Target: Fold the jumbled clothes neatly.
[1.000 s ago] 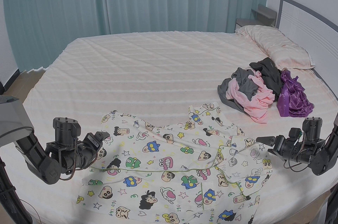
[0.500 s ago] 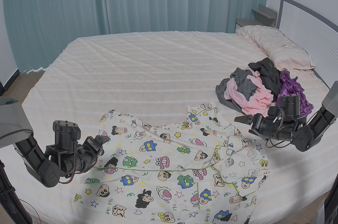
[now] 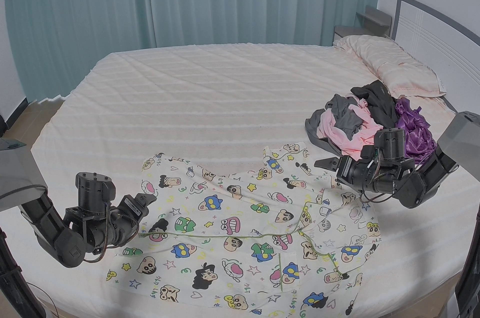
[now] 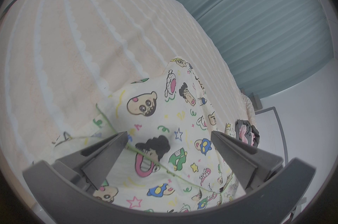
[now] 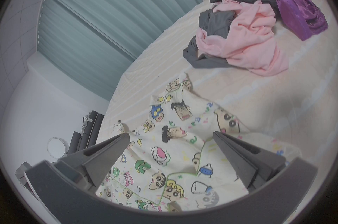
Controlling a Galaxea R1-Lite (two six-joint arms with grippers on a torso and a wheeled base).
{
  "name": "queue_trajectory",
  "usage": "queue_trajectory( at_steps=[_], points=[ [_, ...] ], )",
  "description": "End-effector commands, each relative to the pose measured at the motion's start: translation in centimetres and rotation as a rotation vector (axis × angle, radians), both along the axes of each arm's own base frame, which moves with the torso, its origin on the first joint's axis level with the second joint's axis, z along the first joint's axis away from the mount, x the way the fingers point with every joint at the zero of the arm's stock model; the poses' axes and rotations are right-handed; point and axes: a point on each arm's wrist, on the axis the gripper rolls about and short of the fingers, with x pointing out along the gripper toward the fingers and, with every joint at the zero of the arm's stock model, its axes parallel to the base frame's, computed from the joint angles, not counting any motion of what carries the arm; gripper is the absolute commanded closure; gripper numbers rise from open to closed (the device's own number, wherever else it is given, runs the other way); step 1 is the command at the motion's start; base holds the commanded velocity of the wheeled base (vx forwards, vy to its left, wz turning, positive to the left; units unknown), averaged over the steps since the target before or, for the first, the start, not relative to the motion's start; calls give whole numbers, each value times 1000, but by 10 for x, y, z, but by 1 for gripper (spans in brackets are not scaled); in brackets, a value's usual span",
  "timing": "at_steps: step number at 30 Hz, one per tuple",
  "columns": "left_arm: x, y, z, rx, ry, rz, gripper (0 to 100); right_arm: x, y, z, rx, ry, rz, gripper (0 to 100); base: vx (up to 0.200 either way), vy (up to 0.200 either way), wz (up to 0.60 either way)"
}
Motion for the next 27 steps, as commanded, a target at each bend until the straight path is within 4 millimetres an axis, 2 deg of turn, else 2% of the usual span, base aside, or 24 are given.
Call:
queue_trajectory(
  at_steps=[1,7,12,21,27],
  points=[
    [-1,0,-1,0,4,-1,0,16,10,-5,-14,30,7,0,0,0,0],
    [-1,0,1,-1,-1,-1,0,44,19,-10,-47,-4,-53,0,0,0,0],
    [-4,0,3,-2,-5,-2,0,64,21,-6,-71,3,-82,0,0,0,0],
    [-4,0,7,-16,-27,3,0,69,25,-9,-80,21,-80,0,0,0,0],
    [-6,1,7,-19,-24,4,0,75,27,-12,-83,9,-77,0,200,0,0]
  ],
)
